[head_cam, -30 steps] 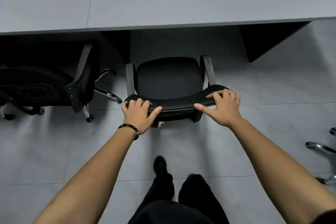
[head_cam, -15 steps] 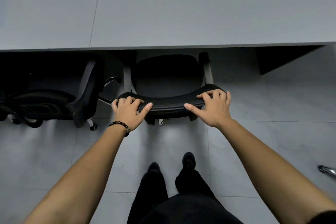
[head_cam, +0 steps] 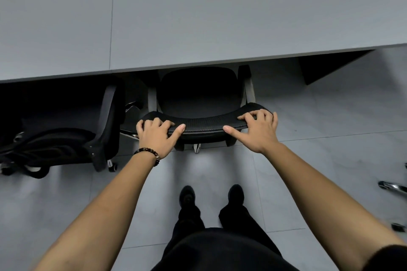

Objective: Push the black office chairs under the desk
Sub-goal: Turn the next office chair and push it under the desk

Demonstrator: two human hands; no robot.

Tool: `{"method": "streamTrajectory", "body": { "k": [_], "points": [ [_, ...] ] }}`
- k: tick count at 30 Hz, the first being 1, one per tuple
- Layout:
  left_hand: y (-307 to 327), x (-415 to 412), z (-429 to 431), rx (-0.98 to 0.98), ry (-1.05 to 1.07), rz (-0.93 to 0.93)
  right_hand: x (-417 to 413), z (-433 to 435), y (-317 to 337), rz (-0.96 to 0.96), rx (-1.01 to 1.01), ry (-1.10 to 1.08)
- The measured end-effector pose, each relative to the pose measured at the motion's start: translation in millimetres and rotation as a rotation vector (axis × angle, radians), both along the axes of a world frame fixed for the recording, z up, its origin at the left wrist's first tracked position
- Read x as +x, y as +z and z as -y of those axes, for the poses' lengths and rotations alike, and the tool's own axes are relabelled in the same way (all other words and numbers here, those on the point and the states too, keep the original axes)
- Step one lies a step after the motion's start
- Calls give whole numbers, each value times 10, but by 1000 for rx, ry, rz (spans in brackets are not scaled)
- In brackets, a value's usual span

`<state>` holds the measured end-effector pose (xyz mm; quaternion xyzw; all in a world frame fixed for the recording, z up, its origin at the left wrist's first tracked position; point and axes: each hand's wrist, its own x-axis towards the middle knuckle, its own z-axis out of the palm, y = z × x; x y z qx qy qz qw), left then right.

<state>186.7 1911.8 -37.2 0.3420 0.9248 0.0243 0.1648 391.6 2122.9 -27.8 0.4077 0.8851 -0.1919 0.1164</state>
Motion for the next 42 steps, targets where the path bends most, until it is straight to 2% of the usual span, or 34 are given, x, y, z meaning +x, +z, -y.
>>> {"method": "streamTrajectory", "body": {
  "k": [3, 18, 25, 28, 31, 36, 39, 42],
  "points": [
    [-35, -177, 245, 27, -48, 20, -120, 280, 49, -2, 9, -42],
    [-105, -215, 437, 64, -37, -22, -177, 425, -21, -45, 44, -16],
    [-50, -198, 430, 103, -13, 3, -186, 402, 33, -36, -27, -24],
    [118, -165, 386, 239, 57, 120, -193, 323, 161, -81, -135, -41],
    [424, -106, 453, 450, 163, 300, -84, 283, 418, -254, -274, -169],
    [1124, 160, 836, 744, 338, 398, 310, 683, 885, -528, -327, -350],
    [1288, 419, 1190, 827, 476, 512, 700, 1129, 963, -668, -375, -529],
    [1171, 644, 1398, 793, 563, 695, 1162, 1618, 894, -686, -439, -724]
  ]
}}
